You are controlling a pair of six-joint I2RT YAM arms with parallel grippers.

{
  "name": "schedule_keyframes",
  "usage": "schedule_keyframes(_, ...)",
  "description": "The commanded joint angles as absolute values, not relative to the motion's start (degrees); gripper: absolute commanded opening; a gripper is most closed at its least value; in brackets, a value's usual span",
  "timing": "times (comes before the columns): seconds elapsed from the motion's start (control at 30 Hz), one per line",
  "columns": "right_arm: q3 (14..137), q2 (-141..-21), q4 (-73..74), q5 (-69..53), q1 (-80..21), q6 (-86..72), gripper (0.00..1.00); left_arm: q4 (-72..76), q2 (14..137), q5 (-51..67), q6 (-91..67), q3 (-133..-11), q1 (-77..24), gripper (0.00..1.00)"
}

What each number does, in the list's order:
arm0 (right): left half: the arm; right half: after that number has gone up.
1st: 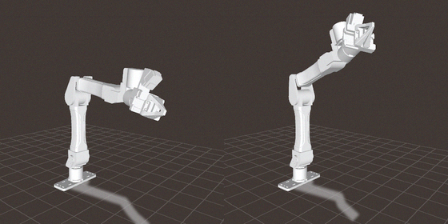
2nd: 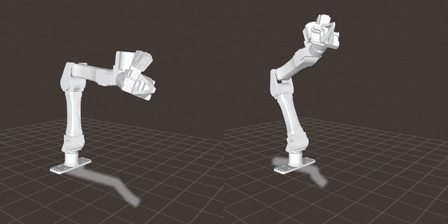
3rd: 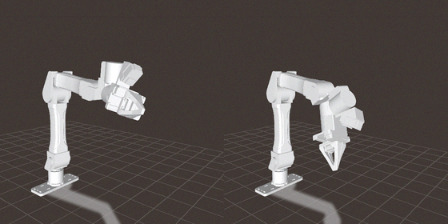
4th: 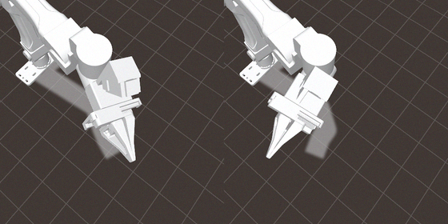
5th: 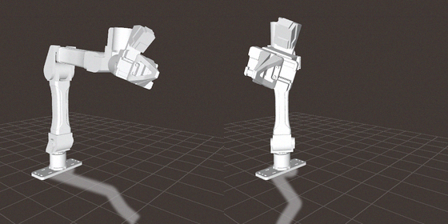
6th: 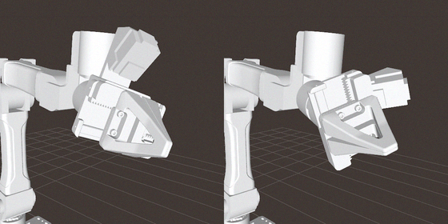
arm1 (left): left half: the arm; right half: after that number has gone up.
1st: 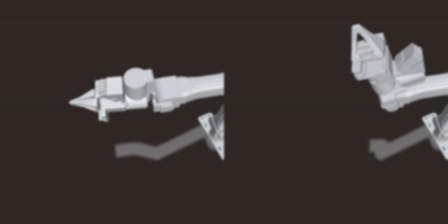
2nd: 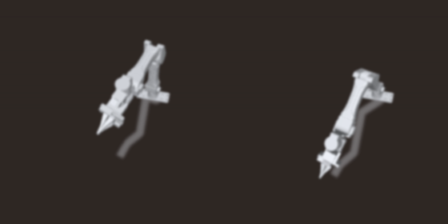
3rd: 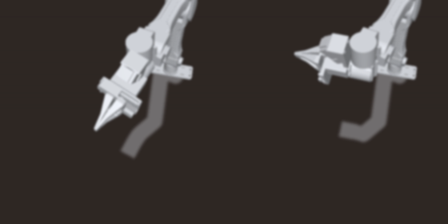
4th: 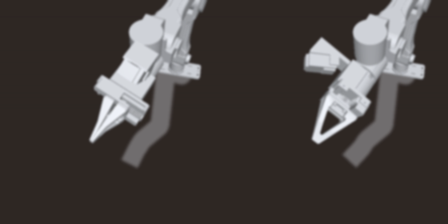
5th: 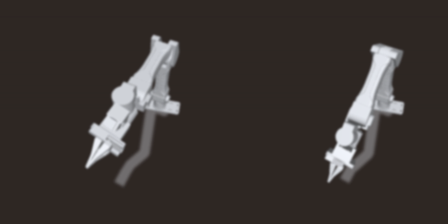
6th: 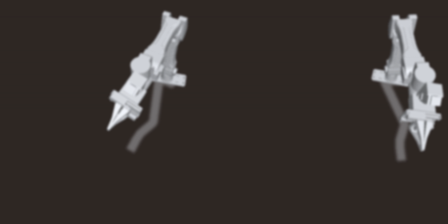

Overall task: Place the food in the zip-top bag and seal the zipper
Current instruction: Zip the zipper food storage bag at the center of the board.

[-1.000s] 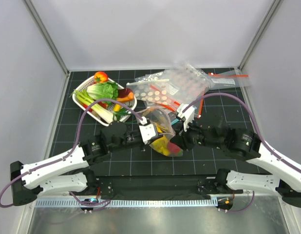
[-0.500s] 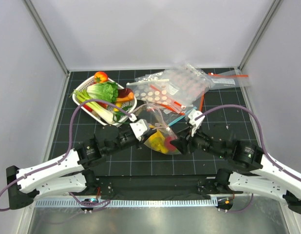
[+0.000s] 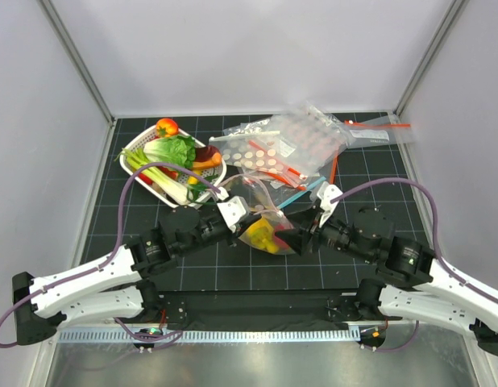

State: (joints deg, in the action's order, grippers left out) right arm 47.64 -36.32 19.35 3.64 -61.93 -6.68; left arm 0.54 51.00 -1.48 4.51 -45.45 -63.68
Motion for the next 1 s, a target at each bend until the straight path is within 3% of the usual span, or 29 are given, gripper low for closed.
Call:
schedule_keyframes(0.0,47.5,-37.5,14.4,3.2,-62.3,-5.3,0.61,4.0,50.6,-0.8,3.6,-46.5,-63.5,0.0)
schedule_keyframes(0.07,47.3,-37.7,13.4,3.5,-62.3,-4.9,0.59,4.0,50.6,-0.5,3.5,-46.5,-63.5,0.0)
schedule_keyframes(0.17,47.2,-38.2,12.5,3.6,-62.3,-4.8,0.44,3.9,50.8,-0.2,3.3,-46.7,-63.5,0.0)
schedule_keyframes(0.2,47.2,-38.2,12.5,3.9,-62.3,-4.9,0.29,3.9,50.8,-0.3,3.3,-46.7,-63.5,0.0)
schedule_keyframes(0.3,47.3,-38.2,12.5,5.1,-62.3,-5.4,0.01,3.7,50.6,-0.2,3.3,-46.8,-63.5,0.0)
schedule_keyframes(0.37,47.0,-37.3,12.7,4.6,-62.3,-5.5,0.01,3.3,50.5,-0.2,3.4,-46.9,-63.5,0.02)
schedule_keyframes(0.4,46.9,-36.7,12.8,4.3,-62.3,-5.6,0.01,2.8,50.4,-0.2,3.5,-47.2,-63.5,0.19)
schedule_keyframes(0.47,46.7,-35.2,13.3,3.4,-62.3,-5.7,0.01,0.5,49.9,-0.2,4.0,-48.4,-63.5,0.36)
schedule_keyframes(0.5,46.7,-34.7,14.0,3.1,-62.3,-5.7,0.01,0.2,49.7,1.3,4.2,-48.9,-63.5,0.51)
schedule_keyframes(0.6,47.0,-34.1,15.3,1.2,-62.2,-5.5,0.01,-2.7,47.6,5.1,5.0,-50.0,-63.5,0.66)
schedule_keyframes(0.97,47.4,-37.2,15.4,-6.1,-62.3,-2.8,0.01,-2.1,42.1,13.4,7.5,-49.8,-65.4,0.76)
